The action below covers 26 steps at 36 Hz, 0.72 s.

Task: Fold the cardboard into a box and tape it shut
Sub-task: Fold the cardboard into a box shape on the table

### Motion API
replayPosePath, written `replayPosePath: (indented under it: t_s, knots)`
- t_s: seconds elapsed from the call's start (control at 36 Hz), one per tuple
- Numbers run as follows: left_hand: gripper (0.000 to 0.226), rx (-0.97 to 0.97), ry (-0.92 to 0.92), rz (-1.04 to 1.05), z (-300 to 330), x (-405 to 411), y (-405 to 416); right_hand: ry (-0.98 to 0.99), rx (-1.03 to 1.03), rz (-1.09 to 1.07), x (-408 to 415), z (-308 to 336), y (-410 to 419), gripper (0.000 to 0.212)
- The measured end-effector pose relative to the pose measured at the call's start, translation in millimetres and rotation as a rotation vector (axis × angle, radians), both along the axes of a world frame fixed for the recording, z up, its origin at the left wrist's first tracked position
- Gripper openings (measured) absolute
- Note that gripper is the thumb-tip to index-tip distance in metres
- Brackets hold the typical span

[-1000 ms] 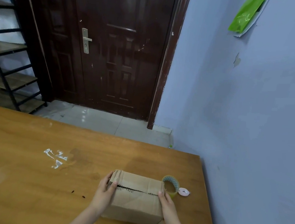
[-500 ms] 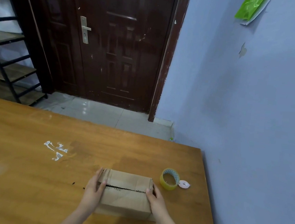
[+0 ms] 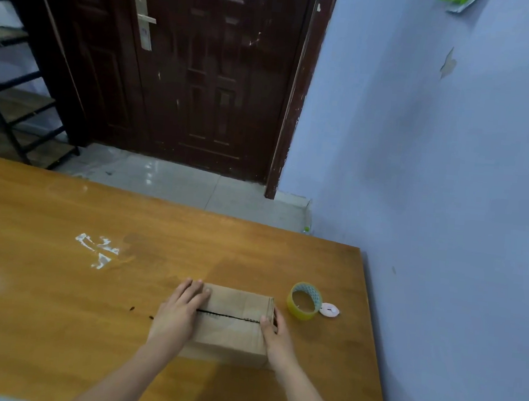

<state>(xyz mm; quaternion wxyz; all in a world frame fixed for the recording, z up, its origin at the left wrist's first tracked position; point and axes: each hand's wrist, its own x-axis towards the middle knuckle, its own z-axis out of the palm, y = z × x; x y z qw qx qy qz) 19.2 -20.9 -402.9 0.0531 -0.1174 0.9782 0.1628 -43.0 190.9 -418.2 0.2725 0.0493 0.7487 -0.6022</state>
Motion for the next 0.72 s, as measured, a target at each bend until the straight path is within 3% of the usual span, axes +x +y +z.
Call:
replayPosePath:
  t_s: [0.19,0.36,0.47,0.56,0.72]
  knots:
    - [0.04,-0.074,-0.011,0.124,4,-12,30,0.057,0.054,0.007,3,-1,-4,0.062]
    - [0.054,-0.123,0.022,0.084,-8,-13,46,0.179,0.131,0.007,8,-7,-6,0.06]
    - [0.078,-0.136,0.029,0.019,-10,-14,44,0.157,0.145,0.028,8,-15,0,0.059]
    - [0.072,-0.143,-0.008,0.038,-11,-17,42,0.112,0.173,0.07,0,-17,10,0.055]
    - [0.061,-0.148,-0.012,0.059,-13,-17,43,0.364,0.599,0.11,-43,-12,43,0.046]
